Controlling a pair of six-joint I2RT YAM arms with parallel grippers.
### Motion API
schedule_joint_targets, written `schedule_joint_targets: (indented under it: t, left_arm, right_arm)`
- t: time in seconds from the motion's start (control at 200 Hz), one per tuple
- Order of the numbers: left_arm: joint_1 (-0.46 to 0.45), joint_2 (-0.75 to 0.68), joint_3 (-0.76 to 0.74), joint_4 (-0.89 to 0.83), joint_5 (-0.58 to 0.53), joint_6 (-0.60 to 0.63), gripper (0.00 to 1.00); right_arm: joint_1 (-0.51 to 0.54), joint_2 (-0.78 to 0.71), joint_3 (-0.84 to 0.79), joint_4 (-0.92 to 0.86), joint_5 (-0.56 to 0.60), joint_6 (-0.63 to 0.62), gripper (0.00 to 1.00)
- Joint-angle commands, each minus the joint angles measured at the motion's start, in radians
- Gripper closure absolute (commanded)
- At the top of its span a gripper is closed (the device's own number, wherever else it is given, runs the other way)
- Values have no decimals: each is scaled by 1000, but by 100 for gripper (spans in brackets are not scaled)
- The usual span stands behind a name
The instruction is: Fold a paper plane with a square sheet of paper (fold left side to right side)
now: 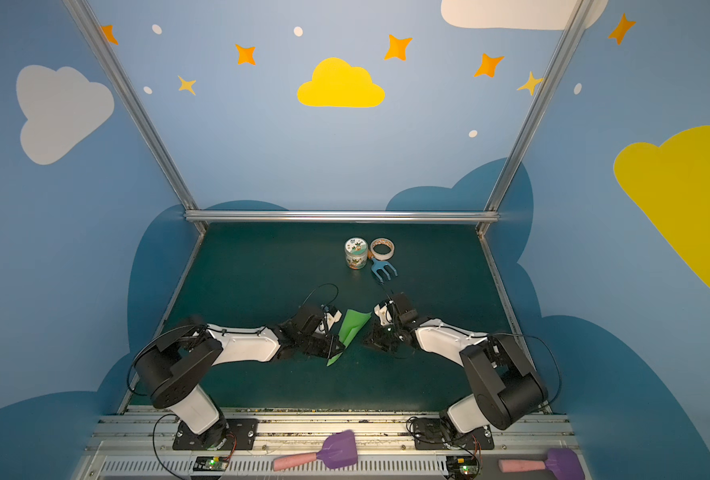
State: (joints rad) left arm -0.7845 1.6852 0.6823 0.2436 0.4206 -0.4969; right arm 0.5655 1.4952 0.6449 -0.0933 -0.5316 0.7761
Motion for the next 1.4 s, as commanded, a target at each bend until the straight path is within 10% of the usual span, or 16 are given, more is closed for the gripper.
schedule_joint_targets:
  t: [0.0,0.686,1.392]
  left_arm:
    - [9,-20,-4,25,22,-17,97]
    - [30,-16,-28,112,81,-103,97]
    - [74,5,-99,264,146,-194,97]
  right_arm:
    - [11,13,23,-5,9,-17,78]
    - [64,-33,108,-67,57,-18,50]
    - [72,85,169,-48,62,-47,100]
